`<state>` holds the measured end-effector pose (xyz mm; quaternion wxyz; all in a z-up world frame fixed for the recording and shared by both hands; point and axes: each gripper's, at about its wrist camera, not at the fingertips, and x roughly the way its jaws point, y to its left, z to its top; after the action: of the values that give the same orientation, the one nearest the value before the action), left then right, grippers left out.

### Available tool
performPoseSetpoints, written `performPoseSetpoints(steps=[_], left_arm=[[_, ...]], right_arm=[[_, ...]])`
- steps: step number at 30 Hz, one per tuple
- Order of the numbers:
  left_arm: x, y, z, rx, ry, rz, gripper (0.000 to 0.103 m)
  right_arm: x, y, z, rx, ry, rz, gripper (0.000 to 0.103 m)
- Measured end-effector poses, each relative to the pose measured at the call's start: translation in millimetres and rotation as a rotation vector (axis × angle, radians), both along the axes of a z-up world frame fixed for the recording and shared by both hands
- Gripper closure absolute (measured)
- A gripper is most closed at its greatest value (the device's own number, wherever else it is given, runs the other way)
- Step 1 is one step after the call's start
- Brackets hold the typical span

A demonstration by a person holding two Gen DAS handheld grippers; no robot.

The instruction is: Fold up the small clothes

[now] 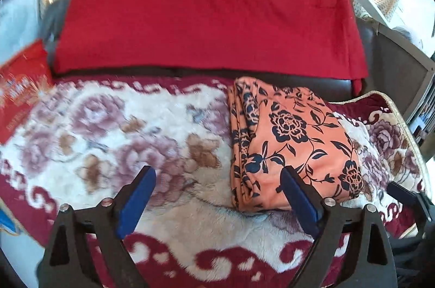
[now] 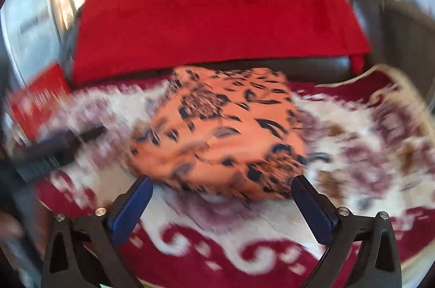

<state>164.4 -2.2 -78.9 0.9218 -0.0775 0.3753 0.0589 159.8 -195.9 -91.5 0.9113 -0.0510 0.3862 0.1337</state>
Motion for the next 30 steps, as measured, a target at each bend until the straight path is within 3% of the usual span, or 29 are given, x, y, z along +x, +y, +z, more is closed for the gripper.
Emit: performPoseSetpoints(steps=[2,5,9,19,30], left_arm=[[-16,-4,14,0.028,-0.038,0.003,0.009],[-28,-5,31,0.051,-0.051,-0.017,0.004],[-39,-8,44,0.025,-0.080,-0.042,0.001],[-44,-24,54,0.040,-0.097,-0.078,0.000],[-25,-28,51,0.045,-0.076,-0.085,0.000]], right_arm=[[-14,0,1,-0.080,-0.026,-0.031,0.000],[-30,-12,13,-0.075,-0.028,-0.040,0.000],[-36,-20,22,-0.092,-0.055,-0.084,0.000],[-25,-31,39,-0.075,-0.094,-0.169,0.000],[-9,-34,42,-0.057,-0.093,-0.171,0.000]])
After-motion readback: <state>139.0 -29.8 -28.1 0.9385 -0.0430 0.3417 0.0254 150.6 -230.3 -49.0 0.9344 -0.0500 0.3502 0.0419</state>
